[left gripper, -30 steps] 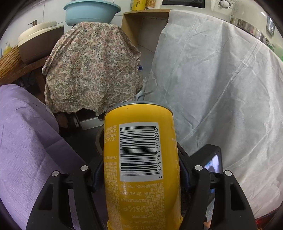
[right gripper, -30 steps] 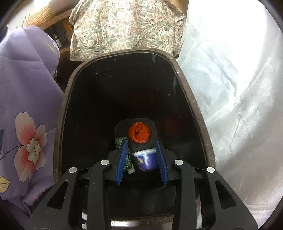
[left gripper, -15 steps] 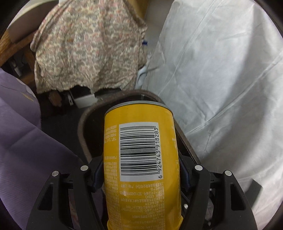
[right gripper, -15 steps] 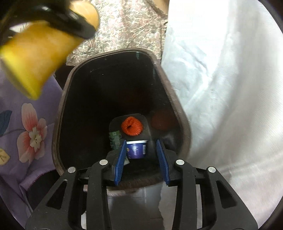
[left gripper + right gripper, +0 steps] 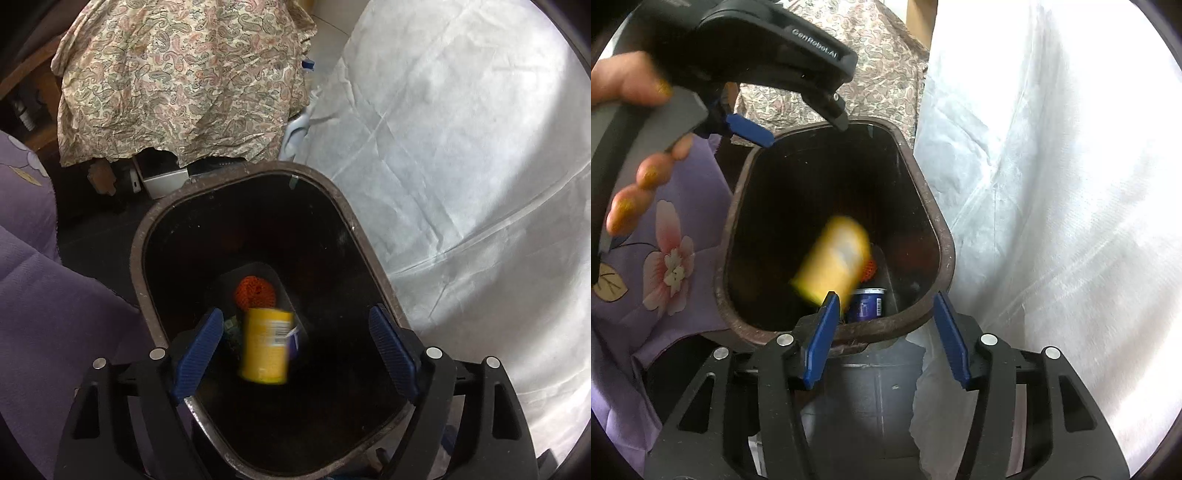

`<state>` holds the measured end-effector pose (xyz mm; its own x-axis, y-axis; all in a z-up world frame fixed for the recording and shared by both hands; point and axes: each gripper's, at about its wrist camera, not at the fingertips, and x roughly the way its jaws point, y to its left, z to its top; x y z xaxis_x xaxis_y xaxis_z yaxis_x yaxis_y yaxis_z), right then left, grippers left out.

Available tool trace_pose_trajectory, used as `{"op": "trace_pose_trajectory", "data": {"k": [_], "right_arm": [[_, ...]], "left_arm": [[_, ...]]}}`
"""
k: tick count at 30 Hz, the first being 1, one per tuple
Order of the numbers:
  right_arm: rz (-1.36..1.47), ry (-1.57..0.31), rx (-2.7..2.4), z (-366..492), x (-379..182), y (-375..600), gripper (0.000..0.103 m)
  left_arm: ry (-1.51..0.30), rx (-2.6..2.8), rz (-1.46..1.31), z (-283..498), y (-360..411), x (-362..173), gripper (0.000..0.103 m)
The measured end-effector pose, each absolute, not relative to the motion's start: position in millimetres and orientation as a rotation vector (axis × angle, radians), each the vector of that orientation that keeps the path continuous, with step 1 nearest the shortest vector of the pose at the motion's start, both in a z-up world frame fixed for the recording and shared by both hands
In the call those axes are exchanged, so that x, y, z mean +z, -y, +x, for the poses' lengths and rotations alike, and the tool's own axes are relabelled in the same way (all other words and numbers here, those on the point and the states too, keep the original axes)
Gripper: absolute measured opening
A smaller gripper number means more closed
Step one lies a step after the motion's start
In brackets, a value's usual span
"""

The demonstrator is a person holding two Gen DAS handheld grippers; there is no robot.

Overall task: Collect trash
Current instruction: 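Move the yellow can over the bin and open the left tool, then return to the table and grasp the yellow mesh net with the left tool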

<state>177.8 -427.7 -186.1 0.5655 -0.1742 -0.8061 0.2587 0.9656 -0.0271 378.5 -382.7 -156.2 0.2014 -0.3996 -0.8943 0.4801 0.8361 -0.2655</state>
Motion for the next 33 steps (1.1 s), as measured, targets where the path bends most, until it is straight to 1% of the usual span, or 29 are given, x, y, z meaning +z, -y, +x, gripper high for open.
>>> {"op": "trace_pose_trajectory", "data": {"k": [4,6,11,18,22,24,26,33], "right_arm": [[0.102,-0.914,-0.235,175.3,-178.0,420.2,0.054],[0.087,-0.910,-0.228,177.1,-177.9,413.4,0.054],[0.074,-0.891,-0.219,174.9,-169.6,403.6,0.054],[0.028,-0.856,-0.211,164.8,-148.0,394.5,0.054],[0.041,-0.811,-0.182,159.6,-130.2,386.9,0.054],[0.058,-0.790,-0.156,157.0,-119.5,381.3,0.057],[0.065,-0.767,-0.131,154.9,-109.3,372.8,0.069],[0.046,-0.702,0.021,145.8,-79.2,324.9,0.069]], "left_arm": [[-1.174,-0.635,0.075,373.4,377.2,-138.8,0.080],[-1.120,-0.643,0.130,364.9,375.8,-127.5,0.082],[-1.012,-0.671,0.217,341.9,363.7,-102.2,0.083],[-0.913,-0.706,0.165,312.1,322.5,-61.1,0.085],[-0.817,-0.725,0.218,280.6,290.6,-36.0,0.089],[-0.806,-0.737,0.203,268.4,266.5,-27.3,0.090],[-0.809,-0.741,0.180,260.3,241.5,-20.4,0.090],[-0.717,-0.627,0.153,221.0,145.9,5.4,0.093]]}}
